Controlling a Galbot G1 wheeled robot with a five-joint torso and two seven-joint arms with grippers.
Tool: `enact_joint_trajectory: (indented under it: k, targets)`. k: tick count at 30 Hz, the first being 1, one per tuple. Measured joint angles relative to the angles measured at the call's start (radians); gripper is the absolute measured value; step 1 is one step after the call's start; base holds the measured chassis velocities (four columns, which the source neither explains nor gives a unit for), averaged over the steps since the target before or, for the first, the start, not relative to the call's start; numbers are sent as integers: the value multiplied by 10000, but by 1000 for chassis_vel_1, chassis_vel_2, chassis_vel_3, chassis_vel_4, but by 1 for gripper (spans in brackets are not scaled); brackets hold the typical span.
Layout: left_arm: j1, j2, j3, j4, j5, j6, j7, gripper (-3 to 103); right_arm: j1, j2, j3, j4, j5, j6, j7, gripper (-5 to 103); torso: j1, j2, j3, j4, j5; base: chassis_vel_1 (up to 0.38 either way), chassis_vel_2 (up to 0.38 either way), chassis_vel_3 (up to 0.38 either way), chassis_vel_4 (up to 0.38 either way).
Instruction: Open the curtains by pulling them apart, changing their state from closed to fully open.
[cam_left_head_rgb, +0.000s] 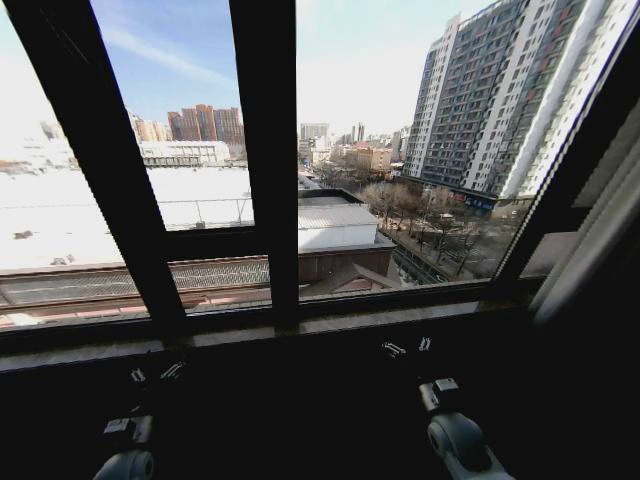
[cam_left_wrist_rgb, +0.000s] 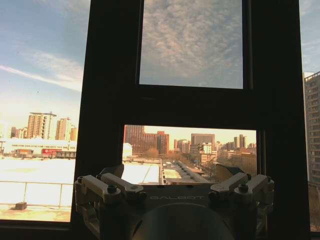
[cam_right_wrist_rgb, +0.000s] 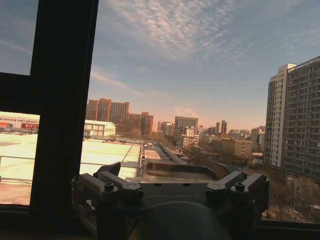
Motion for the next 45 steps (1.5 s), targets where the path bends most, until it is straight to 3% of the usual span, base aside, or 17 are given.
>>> enact_joint_trajectory:
  k: [21, 36, 45]
  targets:
    - [-2, 0, 3, -2, 1, -1, 3, 100, 2, 0, 0, 0, 0, 0, 0, 100, 7, -3, 2, -2, 0, 52, -81, -51, 83]
    - [3, -2, 2, -4, 0, -1, 13, 100, -2, -2, 3, 0, 0, 0, 1, 100, -13, 7, -5, -2, 7, 60, -245, -50, 261]
    - [-2, 1, 0, -3, 0, -1, 12, 100, 2, 0, 0, 0, 0, 0, 0, 100, 8, -3, 3, 2, 1, 49, 15, -47, -15]
